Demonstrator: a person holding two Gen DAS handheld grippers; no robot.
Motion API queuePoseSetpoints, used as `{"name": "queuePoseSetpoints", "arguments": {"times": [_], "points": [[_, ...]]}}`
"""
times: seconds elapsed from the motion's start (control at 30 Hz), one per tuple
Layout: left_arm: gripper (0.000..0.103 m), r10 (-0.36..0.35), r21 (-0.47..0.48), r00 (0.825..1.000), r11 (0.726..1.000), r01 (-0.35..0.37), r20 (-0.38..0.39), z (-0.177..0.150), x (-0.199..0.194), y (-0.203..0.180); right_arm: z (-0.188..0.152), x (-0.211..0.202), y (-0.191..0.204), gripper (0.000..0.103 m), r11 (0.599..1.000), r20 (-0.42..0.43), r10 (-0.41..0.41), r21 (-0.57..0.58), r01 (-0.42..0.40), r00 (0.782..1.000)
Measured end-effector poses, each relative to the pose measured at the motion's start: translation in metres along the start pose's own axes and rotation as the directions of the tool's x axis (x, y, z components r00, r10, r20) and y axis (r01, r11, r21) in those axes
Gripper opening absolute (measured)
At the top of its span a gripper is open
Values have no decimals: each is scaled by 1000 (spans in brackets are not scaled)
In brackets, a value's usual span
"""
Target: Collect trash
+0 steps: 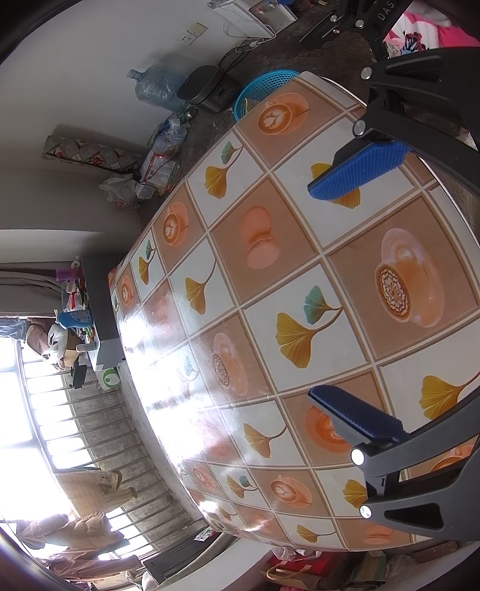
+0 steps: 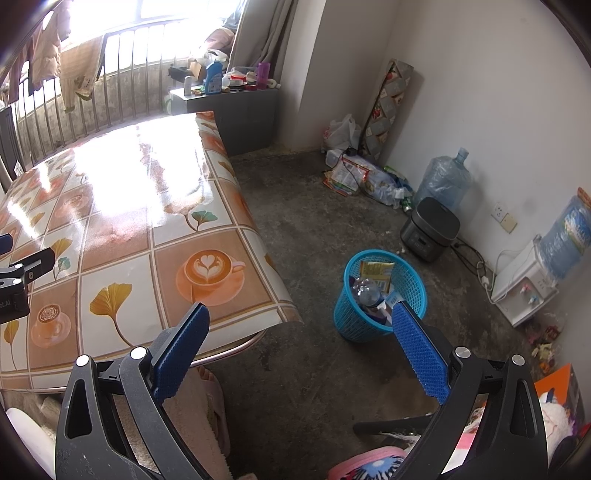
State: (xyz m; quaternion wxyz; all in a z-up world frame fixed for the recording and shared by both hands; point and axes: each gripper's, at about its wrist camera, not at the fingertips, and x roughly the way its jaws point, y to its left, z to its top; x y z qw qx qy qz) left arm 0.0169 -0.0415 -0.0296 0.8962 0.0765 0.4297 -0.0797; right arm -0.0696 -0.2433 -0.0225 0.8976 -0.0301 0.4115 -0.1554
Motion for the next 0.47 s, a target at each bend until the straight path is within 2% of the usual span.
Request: {"name": "queuePoseSetpoints", "arguments": {"times": [0.47], "points": [[98, -6, -5, 1000, 1000, 5, -10, -3, 3, 2, 4, -1, 3, 95, 1000, 3, 2, 4, -2, 1000]]}}
